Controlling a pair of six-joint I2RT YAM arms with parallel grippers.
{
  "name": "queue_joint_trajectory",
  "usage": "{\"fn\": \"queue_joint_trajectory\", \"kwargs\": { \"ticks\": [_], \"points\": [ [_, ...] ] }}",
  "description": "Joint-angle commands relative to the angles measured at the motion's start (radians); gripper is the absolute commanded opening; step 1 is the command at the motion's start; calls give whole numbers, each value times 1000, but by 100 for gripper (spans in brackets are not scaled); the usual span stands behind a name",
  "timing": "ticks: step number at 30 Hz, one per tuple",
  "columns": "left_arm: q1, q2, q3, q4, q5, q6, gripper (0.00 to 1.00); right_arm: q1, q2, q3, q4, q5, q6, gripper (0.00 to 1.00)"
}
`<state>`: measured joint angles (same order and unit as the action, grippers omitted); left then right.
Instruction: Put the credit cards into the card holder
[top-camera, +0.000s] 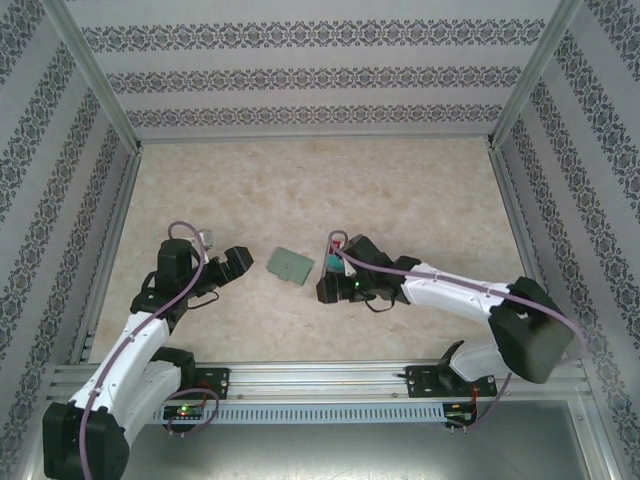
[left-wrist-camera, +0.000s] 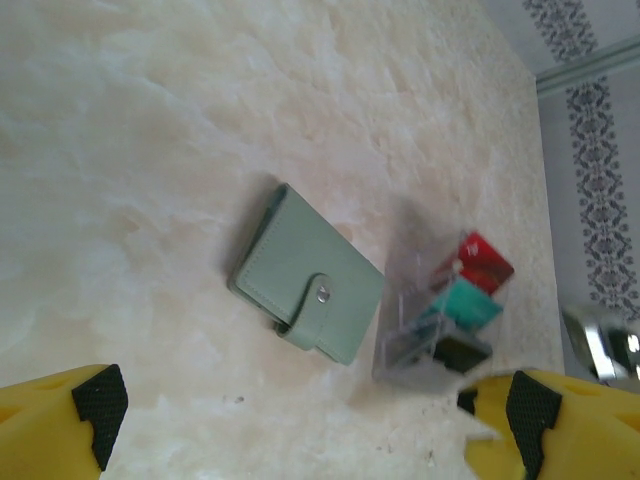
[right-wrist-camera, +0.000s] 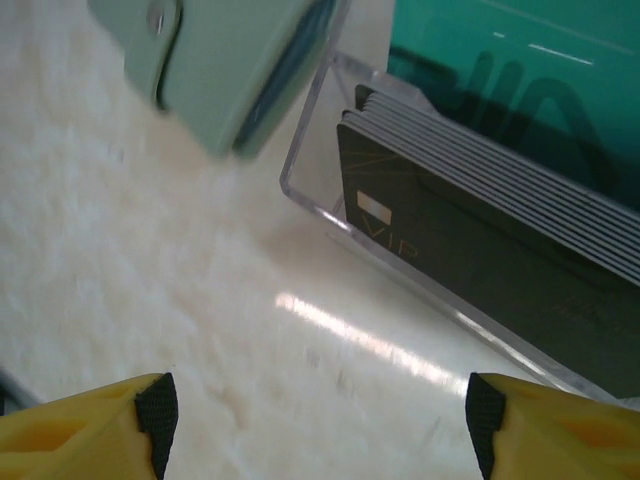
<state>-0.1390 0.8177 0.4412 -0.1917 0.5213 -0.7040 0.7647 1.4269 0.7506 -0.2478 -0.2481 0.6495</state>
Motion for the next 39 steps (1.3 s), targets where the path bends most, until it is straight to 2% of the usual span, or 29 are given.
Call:
{"fn": "queue_joint_trajectory", "kwargs": {
  "ticks": [1,9,16,19,24,28,36,39],
  "points": [
    [-49,54,45,1,-17,22,99,-25,108,78,35,-3,-55,77],
    [-142,132,77,18,-106,-3,99,-66,328,297,16,31,-84,77],
    [-169,145,80,-10,-180,-35,99,-96,452,470,-28,13,-125,76],
    [-172,138,89,-55,-233,-46,99,-107,473,551,-98,6,-156,67],
    [-170,102,112,-198,-390,-71,100,-73,429,566,-94,-31,-180,64],
    [-169,50,108,-241,-460,-76,99,-25,474,628,-133,-28,-212,62],
    [-170,-26,165,-377,-601,-77,99,73,651,800,-172,-94,-186,42],
    [-170,-48,170,-387,-600,-68,99,102,692,826,-201,-106,-194,40]
  ]
}}
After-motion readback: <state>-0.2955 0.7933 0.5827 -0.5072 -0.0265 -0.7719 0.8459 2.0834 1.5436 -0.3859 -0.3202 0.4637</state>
